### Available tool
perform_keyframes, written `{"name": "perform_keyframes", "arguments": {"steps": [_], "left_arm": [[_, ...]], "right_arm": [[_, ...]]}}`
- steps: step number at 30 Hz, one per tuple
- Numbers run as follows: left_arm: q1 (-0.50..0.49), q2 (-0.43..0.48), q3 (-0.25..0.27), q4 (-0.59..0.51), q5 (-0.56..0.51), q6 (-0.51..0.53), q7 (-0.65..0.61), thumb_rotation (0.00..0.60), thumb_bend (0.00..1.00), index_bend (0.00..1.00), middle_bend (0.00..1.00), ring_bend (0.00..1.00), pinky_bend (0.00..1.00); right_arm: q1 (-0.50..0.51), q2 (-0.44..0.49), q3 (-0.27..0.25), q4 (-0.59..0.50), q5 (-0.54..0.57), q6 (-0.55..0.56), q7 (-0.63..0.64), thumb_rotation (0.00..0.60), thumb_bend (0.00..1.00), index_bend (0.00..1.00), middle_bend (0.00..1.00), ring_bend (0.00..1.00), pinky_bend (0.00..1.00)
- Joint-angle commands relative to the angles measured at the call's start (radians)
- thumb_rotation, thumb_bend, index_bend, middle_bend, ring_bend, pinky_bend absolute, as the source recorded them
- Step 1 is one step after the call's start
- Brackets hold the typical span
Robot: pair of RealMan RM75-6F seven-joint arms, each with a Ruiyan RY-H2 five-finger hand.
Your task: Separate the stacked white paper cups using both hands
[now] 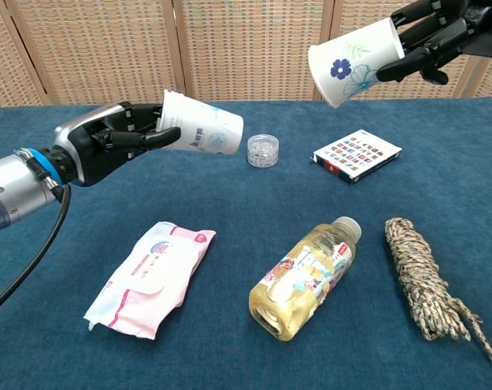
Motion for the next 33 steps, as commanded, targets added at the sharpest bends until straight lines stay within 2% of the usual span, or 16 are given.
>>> {"name": "perform_keyframes", "arguments": {"steps": [1, 3, 10, 14, 16, 19, 21, 24, 27, 30, 33], "left_arm": [[0.022, 0.076, 0.007, -0.049, -0.025, -0.012, 0.107, 0.6, 0.4, 0.68, 0.09, 0.0, 0.0], [0.026, 0.105, 0.006, -0.078, -0.043, -0.025, 0.155, 0.6, 0.4, 0.68, 0.09, 0.0, 0.0], [0.027, 0.258, 0.025, -0.209, -0.201, -0.117, 0.547, 0.6, 0.41, 0.68, 0.09, 0.0, 0.0], [0.034, 0.303, 0.044, -0.257, -0.291, -0.094, 0.781, 0.6, 0.41, 0.67, 0.09, 0.0, 0.0], [0.041, 0.32, 0.05, -0.282, -0.329, -0.074, 0.87, 0.6, 0.41, 0.63, 0.06, 0.0, 0.0], [0.048, 0.335, 0.055, -0.306, -0.355, -0.056, 0.937, 0.6, 0.41, 0.48, 0.0, 0.0, 0.0], [0.055, 0.346, 0.06, -0.319, -0.362, -0.048, 0.971, 0.6, 0.41, 0.35, 0.0, 0.0, 0.0], [0.073, 0.369, 0.075, -0.341, -0.365, -0.035, 1.013, 0.6, 0.41, 0.22, 0.0, 0.0, 0.0], [0.093, 0.375, 0.081, -0.349, -0.358, -0.012, 1.032, 0.6, 0.4, 0.12, 0.0, 0.0, 0.0], [0.114, 0.386, 0.089, -0.357, -0.349, 0.01, 1.048, 0.6, 0.36, 0.05, 0.0, 0.0, 0.0], [0.13, 0.4, 0.093, -0.366, -0.337, 0.028, 1.059, 0.6, 0.32, 0.0, 0.0, 0.0, 0.0]], "right_arm": [[-0.01, 0.009, -0.022, 0.018, 0.011, 0.013, -0.035, 0.6, 0.24, 0.77, 0.66, 0.56, 0.8], [-0.011, 0.01, -0.034, 0.024, 0.019, 0.02, -0.062, 0.6, 0.24, 0.77, 0.66, 0.56, 0.8], [0.01, -0.009, -0.127, 0.064, 0.107, 0.073, -0.306, 0.6, 0.24, 0.77, 0.65, 0.56, 0.8], [0.011, -0.044, -0.153, 0.086, 0.146, 0.137, -0.404, 0.6, 0.24, 0.77, 0.6, 0.54, 0.8], [0.008, -0.063, -0.163, 0.102, 0.157, 0.167, -0.443, 0.6, 0.24, 0.75, 0.55, 0.49, 0.76], [0.006, -0.079, -0.174, 0.115, 0.165, 0.186, -0.482, 0.6, 0.24, 0.67, 0.42, 0.34, 0.62], [0.004, -0.085, -0.189, 0.124, 0.163, 0.197, -0.518, 0.6, 0.24, 0.57, 0.28, 0.19, 0.49], [-0.008, -0.097, -0.21, 0.128, 0.156, 0.233, -0.571, 0.6, 0.24, 0.44, 0.13, 0.04, 0.35], [-0.025, -0.107, -0.217, 0.127, 0.144, 0.267, -0.591, 0.6, 0.24, 0.35, 0.03, 0.0, 0.21], [-0.043, -0.103, -0.22, 0.122, 0.129, 0.289, -0.6, 0.6, 0.22, 0.25, 0.0, 0.0, 0.05], [-0.06, -0.102, -0.219, 0.116, 0.109, 0.32, -0.603, 0.6, 0.2, 0.2, 0.0, 0.0, 0.0]]}}
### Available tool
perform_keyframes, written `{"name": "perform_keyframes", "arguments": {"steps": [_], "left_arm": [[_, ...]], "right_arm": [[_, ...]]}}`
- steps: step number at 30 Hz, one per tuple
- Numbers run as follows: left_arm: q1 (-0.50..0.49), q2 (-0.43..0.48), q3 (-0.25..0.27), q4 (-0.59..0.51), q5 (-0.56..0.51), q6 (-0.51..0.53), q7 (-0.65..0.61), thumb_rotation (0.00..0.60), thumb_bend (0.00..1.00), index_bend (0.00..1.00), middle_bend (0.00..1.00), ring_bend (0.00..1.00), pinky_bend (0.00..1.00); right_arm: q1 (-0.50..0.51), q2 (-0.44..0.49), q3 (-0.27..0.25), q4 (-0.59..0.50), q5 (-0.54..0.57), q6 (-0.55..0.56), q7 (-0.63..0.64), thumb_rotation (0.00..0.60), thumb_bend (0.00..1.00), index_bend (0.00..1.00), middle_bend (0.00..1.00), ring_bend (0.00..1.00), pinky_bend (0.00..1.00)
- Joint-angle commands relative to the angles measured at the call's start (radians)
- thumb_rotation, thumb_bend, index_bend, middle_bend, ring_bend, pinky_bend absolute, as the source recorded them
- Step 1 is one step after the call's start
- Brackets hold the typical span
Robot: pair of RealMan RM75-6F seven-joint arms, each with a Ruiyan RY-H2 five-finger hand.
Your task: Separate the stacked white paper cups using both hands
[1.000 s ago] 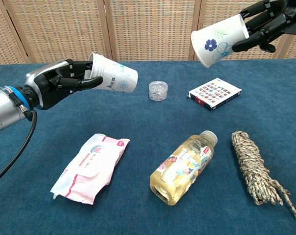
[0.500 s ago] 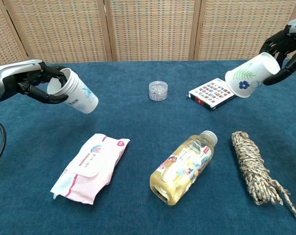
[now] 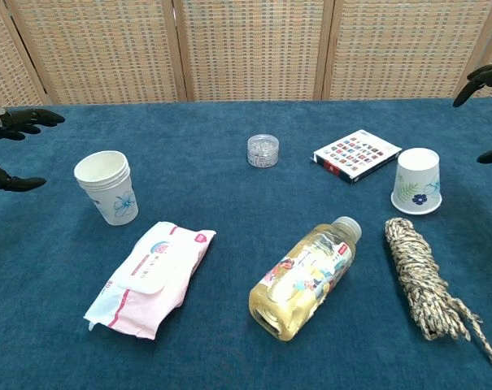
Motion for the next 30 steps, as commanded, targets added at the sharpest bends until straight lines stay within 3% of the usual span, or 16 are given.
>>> {"name": "perform_keyframes", "arguments": {"steps": [1, 5, 10, 16, 24, 30], "left_arm": [[0.018, 0.014, 0.005, -0.011, 0.014, 0.023, 0.009, 0.6, 0.32, 0.0, 0.0, 0.0, 0.0], [0.081, 0.045, 0.028, -0.025, 0.095, 0.132, 0.021, 0.6, 0.32, 0.0, 0.0, 0.0, 0.0], [0.179, 0.049, 0.076, 0.013, 0.222, 0.304, 0.061, 0.6, 0.32, 0.0, 0.0, 0.0, 0.0], [0.284, 0.053, 0.115, 0.033, 0.316, 0.453, 0.066, 0.6, 0.31, 0.0, 0.0, 0.0, 0.0], [0.387, 0.071, 0.168, 0.023, 0.375, 0.536, 0.096, 0.6, 0.31, 0.0, 0.0, 0.0, 0.0], [0.415, 0.07, 0.168, 0.017, 0.389, 0.541, 0.138, 0.6, 0.3, 0.0, 0.0, 0.0, 0.0]], "right_arm": [[-0.021, 0.003, -0.001, -0.011, -0.023, 0.029, -0.002, 0.6, 0.2, 0.2, 0.0, 0.0, 0.0], [-0.082, 0.022, -0.025, -0.035, -0.135, 0.124, 0.019, 0.6, 0.2, 0.2, 0.0, 0.0, 0.0], [-0.192, 0.021, -0.076, 0.0, -0.306, 0.28, 0.081, 0.6, 0.19, 0.2, 0.0, 0.0, 0.0], [-0.3, 0.03, -0.131, 0.043, -0.433, 0.381, 0.158, 0.6, 0.19, 0.2, 0.0, 0.0, 0.0], [-0.388, -0.002, -0.169, 0.127, -0.514, 0.431, 0.205, 0.6, 0.17, 0.17, 0.0, 0.0, 0.0], [-0.41, -0.041, -0.163, 0.187, -0.532, 0.405, 0.249, 0.6, 0.17, 0.14, 0.0, 0.0, 0.0]]}}
